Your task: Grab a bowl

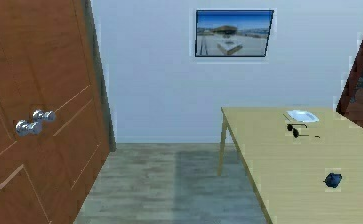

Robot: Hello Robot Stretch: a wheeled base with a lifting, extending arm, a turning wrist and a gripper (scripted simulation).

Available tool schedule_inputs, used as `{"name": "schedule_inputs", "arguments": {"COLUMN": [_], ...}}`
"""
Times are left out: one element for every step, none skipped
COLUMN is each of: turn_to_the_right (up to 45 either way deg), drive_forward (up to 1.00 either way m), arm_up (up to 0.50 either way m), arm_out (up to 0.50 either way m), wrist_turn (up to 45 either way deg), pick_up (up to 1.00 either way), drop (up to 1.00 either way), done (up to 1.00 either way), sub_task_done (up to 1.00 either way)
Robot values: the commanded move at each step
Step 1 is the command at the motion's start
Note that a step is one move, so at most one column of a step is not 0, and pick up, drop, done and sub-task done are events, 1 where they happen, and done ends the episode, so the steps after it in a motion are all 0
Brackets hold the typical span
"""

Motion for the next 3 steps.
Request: {"name": "schedule_inputs", "arguments": {"turn_to_the_right": [0.0,0.0,0.0], "drive_forward": [0.0,0.0,0.0], "arm_up": [0.5,0.38,0.0], "arm_out": [0.0,0.0,0.16], "wrist_turn": [0.0,0.0,0.0], "pick_up": [0.0,0.0,0.0], "drop": [0.0,0.0,0.0], "done": [0.0,0.0,0.0], "sub_task_done": [0.0,0.0,0.0]}}
